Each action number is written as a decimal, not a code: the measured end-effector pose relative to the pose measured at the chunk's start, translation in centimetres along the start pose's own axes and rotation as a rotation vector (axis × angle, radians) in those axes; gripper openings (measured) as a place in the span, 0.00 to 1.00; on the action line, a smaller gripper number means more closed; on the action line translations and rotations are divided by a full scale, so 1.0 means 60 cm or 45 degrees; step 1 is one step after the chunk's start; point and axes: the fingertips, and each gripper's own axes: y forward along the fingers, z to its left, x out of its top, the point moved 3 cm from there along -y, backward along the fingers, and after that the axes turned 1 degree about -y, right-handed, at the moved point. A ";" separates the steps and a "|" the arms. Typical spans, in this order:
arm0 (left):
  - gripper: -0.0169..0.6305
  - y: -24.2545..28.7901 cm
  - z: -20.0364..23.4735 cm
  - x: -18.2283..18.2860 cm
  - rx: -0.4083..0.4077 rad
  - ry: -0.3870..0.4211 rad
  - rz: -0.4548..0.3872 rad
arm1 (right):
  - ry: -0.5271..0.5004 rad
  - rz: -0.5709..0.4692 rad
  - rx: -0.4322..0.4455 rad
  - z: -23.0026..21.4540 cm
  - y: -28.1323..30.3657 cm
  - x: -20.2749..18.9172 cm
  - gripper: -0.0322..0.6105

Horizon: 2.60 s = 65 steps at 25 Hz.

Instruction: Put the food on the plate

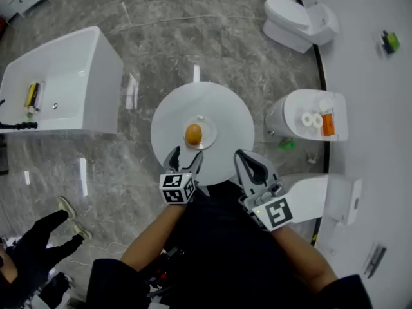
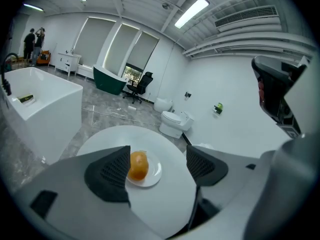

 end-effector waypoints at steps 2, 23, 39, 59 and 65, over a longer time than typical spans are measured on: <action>0.55 -0.015 -0.011 0.017 -0.010 0.010 -0.041 | -0.007 -0.014 0.005 0.005 0.000 0.005 0.06; 0.55 -0.136 -0.057 0.138 -0.057 -0.055 -0.294 | 0.087 -0.074 -0.012 0.047 -0.008 0.038 0.06; 0.55 -0.234 -0.092 0.246 -0.069 0.071 -0.531 | 0.077 -0.073 -0.029 0.062 0.006 0.057 0.06; 0.55 -0.323 -0.105 0.290 -0.062 0.221 -0.705 | 0.049 -0.114 0.046 0.109 0.038 0.096 0.06; 0.47 -0.338 -0.095 0.293 -0.093 0.187 -0.745 | 0.047 -0.117 0.060 0.126 0.043 0.096 0.06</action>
